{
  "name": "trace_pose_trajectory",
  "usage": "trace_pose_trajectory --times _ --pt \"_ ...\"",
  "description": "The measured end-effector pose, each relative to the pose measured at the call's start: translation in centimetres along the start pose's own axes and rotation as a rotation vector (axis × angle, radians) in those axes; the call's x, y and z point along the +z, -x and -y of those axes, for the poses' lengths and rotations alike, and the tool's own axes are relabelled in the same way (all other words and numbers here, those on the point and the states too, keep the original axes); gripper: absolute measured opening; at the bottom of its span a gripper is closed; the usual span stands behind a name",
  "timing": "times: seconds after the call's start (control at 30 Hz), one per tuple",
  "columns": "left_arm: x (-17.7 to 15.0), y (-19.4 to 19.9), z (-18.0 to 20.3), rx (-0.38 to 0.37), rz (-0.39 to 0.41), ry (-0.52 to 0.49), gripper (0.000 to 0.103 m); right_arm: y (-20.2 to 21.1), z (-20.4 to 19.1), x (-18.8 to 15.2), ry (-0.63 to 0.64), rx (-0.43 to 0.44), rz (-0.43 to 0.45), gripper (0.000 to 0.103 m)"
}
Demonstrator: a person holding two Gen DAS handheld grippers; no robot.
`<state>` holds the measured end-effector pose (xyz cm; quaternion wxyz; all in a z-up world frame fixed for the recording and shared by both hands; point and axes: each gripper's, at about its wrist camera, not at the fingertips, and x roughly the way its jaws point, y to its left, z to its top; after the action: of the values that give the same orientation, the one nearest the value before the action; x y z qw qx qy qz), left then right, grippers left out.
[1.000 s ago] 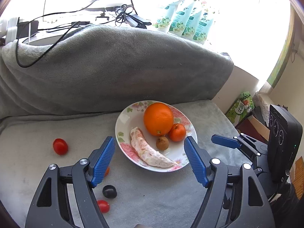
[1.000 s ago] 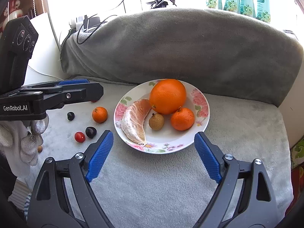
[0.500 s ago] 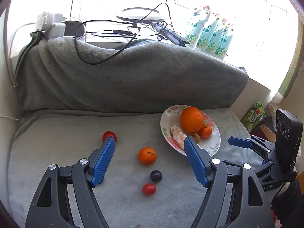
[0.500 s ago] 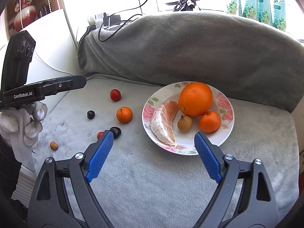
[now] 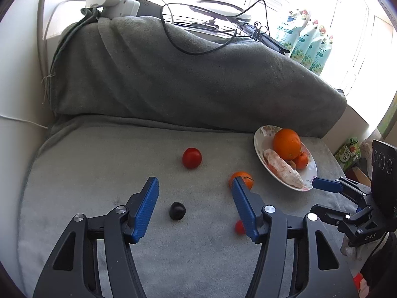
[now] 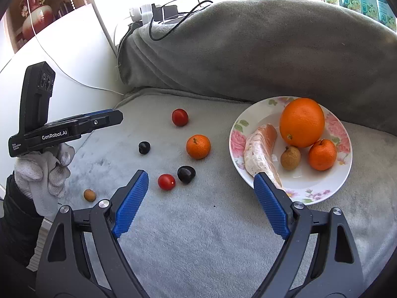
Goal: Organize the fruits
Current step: 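Withdraw both tools from the plate and lower them to the black plums, then close each gripper on a black plum and lift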
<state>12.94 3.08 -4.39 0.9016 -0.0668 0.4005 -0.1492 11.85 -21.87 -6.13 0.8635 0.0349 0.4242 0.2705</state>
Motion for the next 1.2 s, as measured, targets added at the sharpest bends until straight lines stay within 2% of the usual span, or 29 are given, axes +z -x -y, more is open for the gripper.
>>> trace_pose_trajectory --times 0.07,0.2,0.27,0.47,0.77,1.2 --pt "-0.4 -0.5 -0.4 -0.004 -0.02 0.005 0.051 -0.6 -0.3 0.2 -0.012 0.012 -0.011 0.082" --pt "-1.4 -1.6 -1.1 -0.012 -0.056 0.011 0.044 -2.0 -0.9 0.5 -0.022 0.029 -0.041 0.068" --pt "-1.8 -2.0 -1.3 -0.017 -0.072 0.016 0.042 -2.9 -1.3 0.5 -0.012 0.032 -0.059 0.057" --pt "-2.5 -3.0 -2.0 -0.019 -0.106 0.016 0.039 -4.9 -1.5 0.4 -0.015 0.027 -0.104 0.046" --pt "-2.7 -4.2 -2.6 -0.029 -0.141 0.027 0.033 -6.8 -0.8 0.3 -0.051 0.033 -0.137 0.043" --pt "-3.1 -5.5 -3.1 -0.026 -0.173 0.038 0.032 -9.3 -0.1 0.4 -0.105 0.053 -0.185 0.039"
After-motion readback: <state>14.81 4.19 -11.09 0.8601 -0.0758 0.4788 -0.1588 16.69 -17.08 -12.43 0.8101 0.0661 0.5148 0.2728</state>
